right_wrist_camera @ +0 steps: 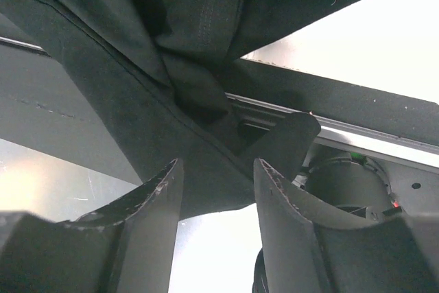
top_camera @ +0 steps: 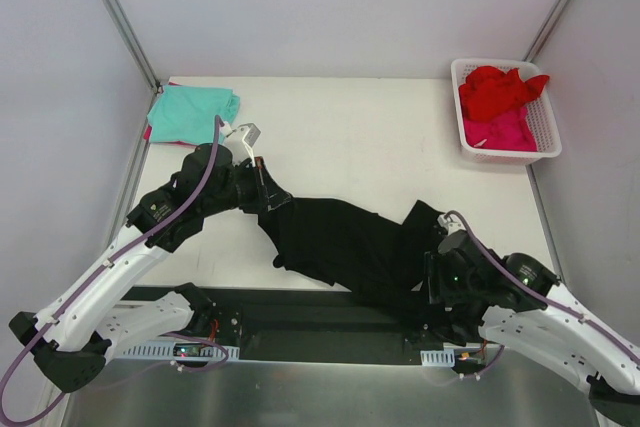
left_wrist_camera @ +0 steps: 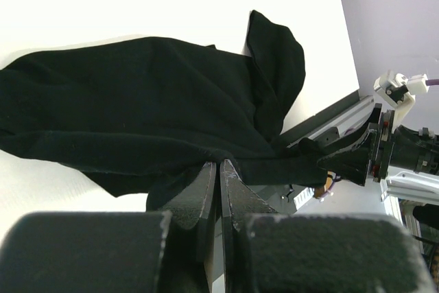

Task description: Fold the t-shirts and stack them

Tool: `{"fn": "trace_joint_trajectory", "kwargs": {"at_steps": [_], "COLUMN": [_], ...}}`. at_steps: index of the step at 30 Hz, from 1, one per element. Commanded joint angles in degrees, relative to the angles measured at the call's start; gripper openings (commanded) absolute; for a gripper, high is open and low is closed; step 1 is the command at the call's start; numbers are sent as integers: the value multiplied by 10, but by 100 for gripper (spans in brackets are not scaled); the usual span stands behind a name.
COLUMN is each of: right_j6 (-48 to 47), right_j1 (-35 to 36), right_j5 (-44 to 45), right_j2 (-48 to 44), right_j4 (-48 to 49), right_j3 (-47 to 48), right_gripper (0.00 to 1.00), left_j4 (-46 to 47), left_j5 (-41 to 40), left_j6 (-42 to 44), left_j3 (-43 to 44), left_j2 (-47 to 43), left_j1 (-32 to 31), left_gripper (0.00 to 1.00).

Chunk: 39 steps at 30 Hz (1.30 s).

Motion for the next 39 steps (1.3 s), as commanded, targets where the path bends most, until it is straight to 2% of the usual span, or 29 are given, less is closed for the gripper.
{"fn": "trace_joint_trajectory", "kwargs": {"at_steps": [1,7,10,14,16,19,22,23,26,28,35,39], "right_j6": [2,5,1,1,7,9,9,9,9,9,-28,-85], "right_j1": [5,14,24,36,43,53,64,67,79,85,90,90], "right_j5": [-19,-29,-30,-30,-58,-77,-89,-90,-89,-86,-57,9], "right_j2": [18,28,40,48,47,48,61,71,89,106,200,303], "right_j4": [-22,-7,-10,-17,-13,4,21,29,43,56,116,135], "right_j3": [11,0,-2,-4,-11,-21,-25,-26,-20,-15,58,177], "right_gripper": [47,42,50,51,51,47,38,27,3,1,1,1], "left_j4": [22,23,23,24,26,29,32,33,34,34,35,38], "left_j5": [6,4,3,4,4,3,4,4,3,2,-2,0], "left_j6": [2,2,2,2,3,3,3,3,4,4,3,-2], "left_j3": [10,6,3,2,1,-1,-1,-1,-1,-2,-3,-5], "left_j2": [-6,-8,-10,-8,-8,-7,-6,-5,-5,-6,-7,-5], "left_j1": [7,6,7,6,7,7,6,6,7,7,7,7], "left_gripper": [0,0,0,0,0,0,0,0,0,0,0,0]}}
